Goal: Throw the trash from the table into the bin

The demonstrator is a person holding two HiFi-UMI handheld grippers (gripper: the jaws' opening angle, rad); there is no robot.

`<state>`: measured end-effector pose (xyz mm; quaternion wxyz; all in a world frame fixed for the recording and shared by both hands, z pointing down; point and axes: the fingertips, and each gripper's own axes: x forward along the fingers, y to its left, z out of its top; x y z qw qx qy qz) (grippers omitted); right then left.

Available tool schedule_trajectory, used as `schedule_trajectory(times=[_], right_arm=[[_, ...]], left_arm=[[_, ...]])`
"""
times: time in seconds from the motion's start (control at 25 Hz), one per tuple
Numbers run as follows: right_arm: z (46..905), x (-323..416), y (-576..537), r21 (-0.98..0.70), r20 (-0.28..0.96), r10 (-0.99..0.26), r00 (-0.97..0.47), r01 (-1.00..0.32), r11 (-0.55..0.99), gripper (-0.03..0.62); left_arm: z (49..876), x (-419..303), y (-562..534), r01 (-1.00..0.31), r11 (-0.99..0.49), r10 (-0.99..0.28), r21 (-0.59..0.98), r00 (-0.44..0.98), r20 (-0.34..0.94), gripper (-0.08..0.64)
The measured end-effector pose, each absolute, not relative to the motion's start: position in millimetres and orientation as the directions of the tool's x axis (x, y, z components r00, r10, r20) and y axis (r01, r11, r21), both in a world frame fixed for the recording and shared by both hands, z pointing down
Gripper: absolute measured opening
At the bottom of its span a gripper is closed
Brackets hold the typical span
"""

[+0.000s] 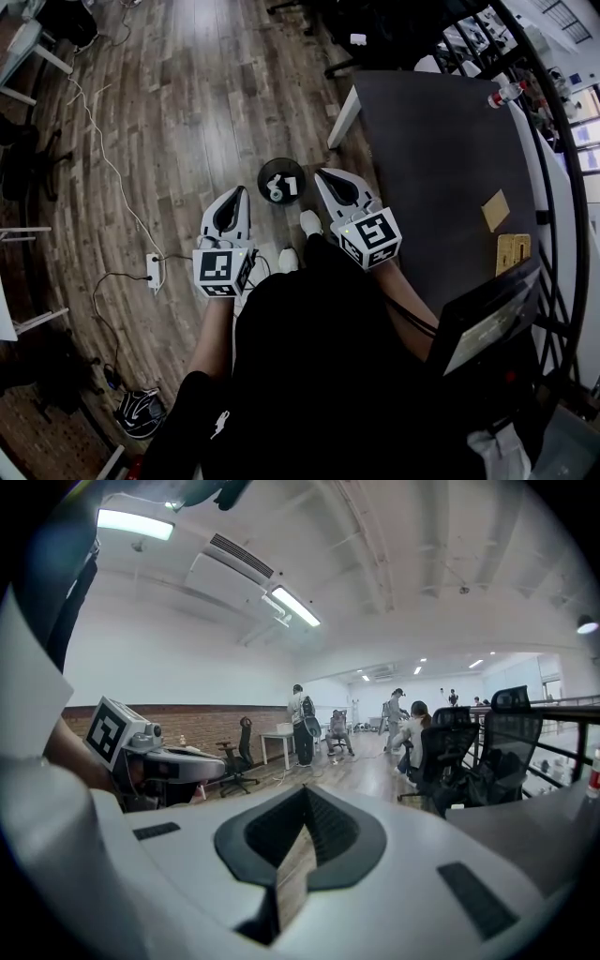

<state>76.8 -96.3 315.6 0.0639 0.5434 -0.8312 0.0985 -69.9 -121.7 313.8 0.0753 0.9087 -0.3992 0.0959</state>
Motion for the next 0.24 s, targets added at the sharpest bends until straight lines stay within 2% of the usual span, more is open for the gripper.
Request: schedule_trajectory(times=[0.24], right_arm=[[314.0,72.0,-87.1,-0.078,0.213,-0.886,-0.413,-0.911,0.406,0.008]], left_arm=[[308.2,-69.7,-116.0,-0.746,-0.663,-0.721,0.058,0.658,0.217,0.008]])
